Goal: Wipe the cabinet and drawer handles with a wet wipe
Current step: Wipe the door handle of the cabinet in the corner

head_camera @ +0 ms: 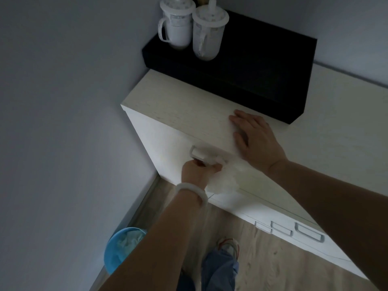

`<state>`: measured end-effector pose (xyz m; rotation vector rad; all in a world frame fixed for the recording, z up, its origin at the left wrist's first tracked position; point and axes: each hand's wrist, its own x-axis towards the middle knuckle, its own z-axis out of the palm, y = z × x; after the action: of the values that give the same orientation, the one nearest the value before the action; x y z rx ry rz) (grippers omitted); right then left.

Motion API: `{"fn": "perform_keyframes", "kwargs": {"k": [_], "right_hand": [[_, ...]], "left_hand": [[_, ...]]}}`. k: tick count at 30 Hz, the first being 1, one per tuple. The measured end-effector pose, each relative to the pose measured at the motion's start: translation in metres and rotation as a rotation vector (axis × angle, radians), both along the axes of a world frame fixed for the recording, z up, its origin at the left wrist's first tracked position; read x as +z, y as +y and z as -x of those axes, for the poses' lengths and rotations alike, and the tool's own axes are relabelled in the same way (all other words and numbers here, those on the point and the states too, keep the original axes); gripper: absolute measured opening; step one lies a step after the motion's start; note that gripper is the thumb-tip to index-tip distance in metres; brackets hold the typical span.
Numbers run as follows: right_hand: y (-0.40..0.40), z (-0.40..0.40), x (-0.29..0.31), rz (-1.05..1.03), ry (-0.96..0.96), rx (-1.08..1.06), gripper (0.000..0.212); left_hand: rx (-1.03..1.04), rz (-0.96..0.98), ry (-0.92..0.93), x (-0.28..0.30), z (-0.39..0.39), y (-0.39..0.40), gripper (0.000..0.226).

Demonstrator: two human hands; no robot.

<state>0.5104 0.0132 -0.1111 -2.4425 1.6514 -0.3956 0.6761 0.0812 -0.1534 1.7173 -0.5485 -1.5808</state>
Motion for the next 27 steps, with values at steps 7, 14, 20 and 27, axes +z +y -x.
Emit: {"fn": "perform_keyframes", "kwargs": {"k": [7, 14, 20, 27], "right_hand": [[-0.002, -0.001, -0.003, 0.016, 0.001, -0.001, 0.047], [-0.002, -0.001, -0.003, 0.009, -0.012, 0.01, 0.046], [-0.002, -0.001, -0.003, 0.016, 0.002, 0.014, 0.047], [-0.002, -0.001, -0.003, 0.008, 0.022, 0.003, 0.05]], "left_hand": [[0.182, 0.009, 0.015, -0.005, -0.017, -0.002, 0.042], [0.101, -0.041, 0.03, 0.007, 0.016, 0.007, 0.018], [0.279, 0.002, 0.054, -0.004, -0.031, -0.008, 0.02], [0.099, -0.044, 0.025, 0.007, 0.003, 0.003, 0.02]]}}
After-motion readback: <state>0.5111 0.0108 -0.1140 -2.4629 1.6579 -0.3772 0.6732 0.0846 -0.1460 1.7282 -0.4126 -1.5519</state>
